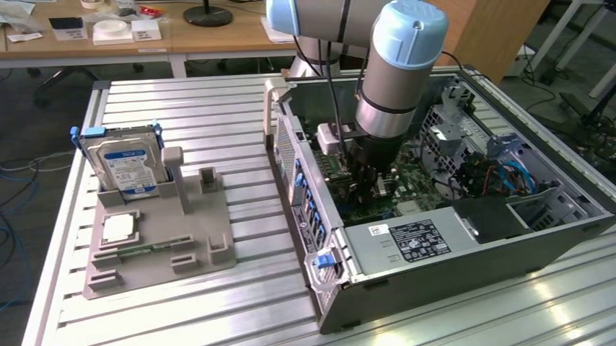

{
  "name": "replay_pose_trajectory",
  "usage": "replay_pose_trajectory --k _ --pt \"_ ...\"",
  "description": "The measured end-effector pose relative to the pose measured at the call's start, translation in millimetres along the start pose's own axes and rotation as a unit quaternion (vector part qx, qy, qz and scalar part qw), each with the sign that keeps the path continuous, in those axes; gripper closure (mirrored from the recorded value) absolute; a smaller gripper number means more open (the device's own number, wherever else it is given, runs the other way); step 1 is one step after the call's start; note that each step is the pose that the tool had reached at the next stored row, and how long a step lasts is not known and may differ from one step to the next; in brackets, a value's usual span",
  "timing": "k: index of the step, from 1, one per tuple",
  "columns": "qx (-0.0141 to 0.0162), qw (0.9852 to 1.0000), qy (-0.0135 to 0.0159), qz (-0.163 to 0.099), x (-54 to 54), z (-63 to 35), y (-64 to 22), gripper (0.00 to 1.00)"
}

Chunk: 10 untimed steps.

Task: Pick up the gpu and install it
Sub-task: 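Insert the gpu into the slot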

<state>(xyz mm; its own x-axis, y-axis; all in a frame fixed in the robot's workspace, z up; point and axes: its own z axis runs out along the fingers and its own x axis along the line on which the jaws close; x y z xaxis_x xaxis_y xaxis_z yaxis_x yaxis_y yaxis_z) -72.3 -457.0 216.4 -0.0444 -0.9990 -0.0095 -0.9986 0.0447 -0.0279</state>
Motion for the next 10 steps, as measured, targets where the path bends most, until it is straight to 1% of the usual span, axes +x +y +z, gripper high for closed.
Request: replay_pose_trajectory --k 6,8,10 --pt "0.0001 1.0000 0.0000 0.000 0.0 0.5 0.3 0.72" --pt "0.0002 1.0000 -0.0001 0.000 0.0 4.0 1.1 0.72" --pt "-0.0002 1.0000 0.0008 0.000 0.3 6.3 2.3 0.72"
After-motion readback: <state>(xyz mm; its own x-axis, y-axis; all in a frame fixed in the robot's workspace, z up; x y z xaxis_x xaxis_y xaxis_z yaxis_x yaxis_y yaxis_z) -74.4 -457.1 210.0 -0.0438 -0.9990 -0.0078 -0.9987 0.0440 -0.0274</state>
